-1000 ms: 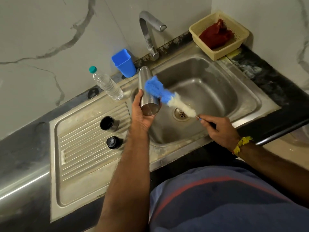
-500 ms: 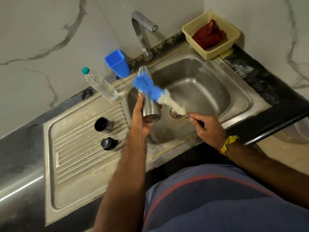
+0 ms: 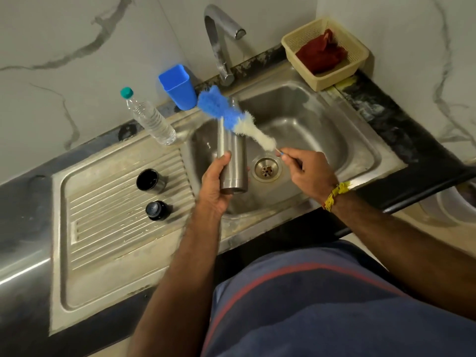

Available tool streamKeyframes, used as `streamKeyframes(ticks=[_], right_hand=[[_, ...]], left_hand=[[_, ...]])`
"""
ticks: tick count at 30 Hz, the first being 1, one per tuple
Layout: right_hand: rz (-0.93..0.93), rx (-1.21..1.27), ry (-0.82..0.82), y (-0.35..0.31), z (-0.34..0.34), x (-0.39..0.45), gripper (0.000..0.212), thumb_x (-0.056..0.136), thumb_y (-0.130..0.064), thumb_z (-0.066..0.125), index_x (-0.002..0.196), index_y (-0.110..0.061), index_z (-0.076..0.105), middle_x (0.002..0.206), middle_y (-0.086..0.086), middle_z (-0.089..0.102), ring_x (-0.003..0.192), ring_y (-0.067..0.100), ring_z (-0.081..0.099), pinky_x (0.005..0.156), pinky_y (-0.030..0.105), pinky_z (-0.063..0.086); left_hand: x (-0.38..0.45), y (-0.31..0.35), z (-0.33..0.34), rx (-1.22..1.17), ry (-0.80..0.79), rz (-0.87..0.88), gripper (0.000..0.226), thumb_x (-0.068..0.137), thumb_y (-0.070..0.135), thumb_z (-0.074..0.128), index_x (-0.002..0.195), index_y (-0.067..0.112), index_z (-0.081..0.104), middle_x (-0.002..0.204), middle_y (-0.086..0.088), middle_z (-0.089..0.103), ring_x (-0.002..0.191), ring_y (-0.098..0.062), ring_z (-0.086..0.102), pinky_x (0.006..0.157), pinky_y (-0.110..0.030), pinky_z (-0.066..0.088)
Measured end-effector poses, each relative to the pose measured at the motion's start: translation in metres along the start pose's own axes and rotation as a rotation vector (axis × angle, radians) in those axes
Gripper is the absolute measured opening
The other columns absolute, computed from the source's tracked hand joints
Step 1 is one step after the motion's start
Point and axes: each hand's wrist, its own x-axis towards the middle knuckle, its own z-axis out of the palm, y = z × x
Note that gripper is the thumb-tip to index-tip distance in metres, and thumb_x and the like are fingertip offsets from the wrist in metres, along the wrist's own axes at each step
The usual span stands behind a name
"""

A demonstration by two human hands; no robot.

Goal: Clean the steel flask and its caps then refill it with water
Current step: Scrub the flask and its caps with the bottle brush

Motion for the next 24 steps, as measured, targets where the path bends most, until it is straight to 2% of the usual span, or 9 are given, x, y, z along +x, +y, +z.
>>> streamKeyframes(ticks=[3, 6, 10, 12, 18, 22, 24], right_hand=[[0.025, -0.055, 0.023, 0.004, -0.004, 0.001, 0.026, 0.098, -0.024, 0.053, 0.117, -0.016, 0.070, 0.100, 0.004, 0.076, 0.090, 0.021, 0.071, 0.077, 0.045, 0.060], [0.021, -0.064, 0.006, 0.003, -0.002, 0.001, 0.025, 0.098, -0.019, 0.055, 0.116, -0.011, 0.071, 0.098, 0.007, 0.076, 0.089, 0.024, 0.072, 0.078, 0.044, 0.059], [0.068, -0.003, -0.007, 0.005, -0.001, -0.018, 0.026, 0.100, -0.012, 0.055, 0.121, -0.007, 0.069, 0.109, 0.006, 0.075, 0.096, 0.016, 0.070, 0.085, 0.024, 0.054], [0.091, 0.032, -0.009, 0.006, 0.003, -0.022, 0.026, 0.099, -0.012, 0.055, 0.121, -0.006, 0.069, 0.111, 0.005, 0.074, 0.101, 0.015, 0.069, 0.088, 0.018, 0.050], [0.057, 0.025, -0.076, 0.007, 0.002, -0.038, 0.029, 0.101, -0.014, 0.054, 0.127, -0.009, 0.066, 0.114, 0.003, 0.073, 0.103, 0.012, 0.068, 0.089, 0.023, 0.054], [0.050, 0.050, -0.081, 0.013, 0.006, -0.049, 0.028, 0.100, -0.013, 0.055, 0.126, -0.010, 0.066, 0.114, -0.005, 0.071, 0.105, 0.009, 0.066, 0.091, 0.022, 0.053], [0.066, 0.068, -0.053, 0.016, 0.005, -0.050, 0.028, 0.099, -0.012, 0.056, 0.126, -0.009, 0.066, 0.115, -0.003, 0.071, 0.108, 0.008, 0.065, 0.095, 0.021, 0.051]], left_hand=[[0.000, -0.003, -0.006, -0.039, 0.005, 0.001, 0.065, 0.081, 0.034, 0.080, 0.135, 0.006, 0.057, 0.116, -0.020, 0.071, 0.108, -0.038, 0.066, 0.084, -0.047, 0.058], [-0.001, -0.007, -0.007, -0.097, -0.030, -0.030, 0.058, 0.084, 0.034, 0.076, 0.131, 0.005, 0.059, 0.116, -0.021, 0.070, 0.110, -0.039, 0.064, 0.088, -0.047, 0.056], [-0.006, -0.005, -0.007, -0.076, -0.043, -0.055, 0.053, 0.090, 0.038, 0.067, 0.131, 0.005, 0.057, 0.104, -0.017, 0.071, 0.094, -0.034, 0.069, 0.074, -0.041, 0.058], [-0.005, -0.006, -0.006, -0.089, -0.047, -0.050, 0.055, 0.092, 0.039, 0.065, 0.134, 0.004, 0.055, 0.103, -0.017, 0.070, 0.089, -0.033, 0.069, 0.070, -0.039, 0.058], [0.005, -0.002, -0.009, -0.180, -0.062, -0.013, 0.079, 0.085, 0.052, 0.074, 0.143, 0.004, 0.052, 0.119, -0.021, 0.065, 0.095, -0.035, 0.068, 0.077, -0.044, 0.058], [0.009, 0.005, -0.011, -0.209, -0.065, -0.002, 0.077, 0.083, 0.046, 0.077, 0.143, 0.005, 0.051, 0.121, -0.020, 0.065, 0.096, -0.034, 0.069, 0.081, -0.045, 0.058], [0.010, 0.008, -0.008, -0.200, -0.058, 0.003, 0.073, 0.083, 0.042, 0.077, 0.141, 0.005, 0.052, 0.118, -0.020, 0.067, 0.094, -0.034, 0.070, 0.084, -0.046, 0.056]])
